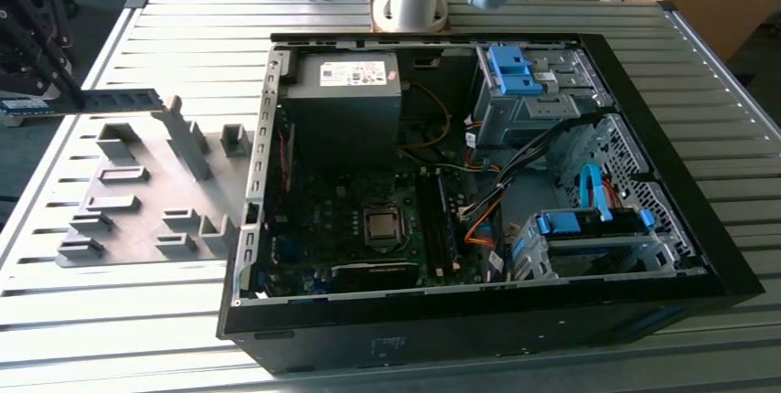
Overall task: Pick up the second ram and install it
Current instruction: 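Pick up the second ram and move it above second insertion slot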
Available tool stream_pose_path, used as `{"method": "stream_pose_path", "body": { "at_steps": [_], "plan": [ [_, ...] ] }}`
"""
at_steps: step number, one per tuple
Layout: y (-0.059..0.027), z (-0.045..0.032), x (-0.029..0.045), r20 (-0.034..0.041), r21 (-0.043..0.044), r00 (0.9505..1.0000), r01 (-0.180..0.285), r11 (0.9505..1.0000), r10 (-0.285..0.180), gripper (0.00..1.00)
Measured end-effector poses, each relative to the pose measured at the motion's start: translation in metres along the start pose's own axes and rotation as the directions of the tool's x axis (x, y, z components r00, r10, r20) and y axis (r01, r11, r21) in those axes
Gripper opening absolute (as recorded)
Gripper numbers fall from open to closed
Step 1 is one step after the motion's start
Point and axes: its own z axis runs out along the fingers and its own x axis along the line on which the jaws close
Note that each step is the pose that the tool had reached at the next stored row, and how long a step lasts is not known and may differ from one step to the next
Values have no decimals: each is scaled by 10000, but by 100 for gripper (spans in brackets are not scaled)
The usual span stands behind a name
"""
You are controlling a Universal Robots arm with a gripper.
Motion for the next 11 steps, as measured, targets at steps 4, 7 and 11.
{"method": "stream_pose_path", "body": {
  "at_steps": [4, 7, 11],
  "plan": [
    [-18, -1, 0, 0, 0, 10000, 0, 10000, 0, 14],
    [-30, 0, 0, 0, 0, 10000, 0, 10000, 0, 14],
    [-60, -1, 0, 0, 0, 10000, 0, 10000, 0, 14]
  ]
}}
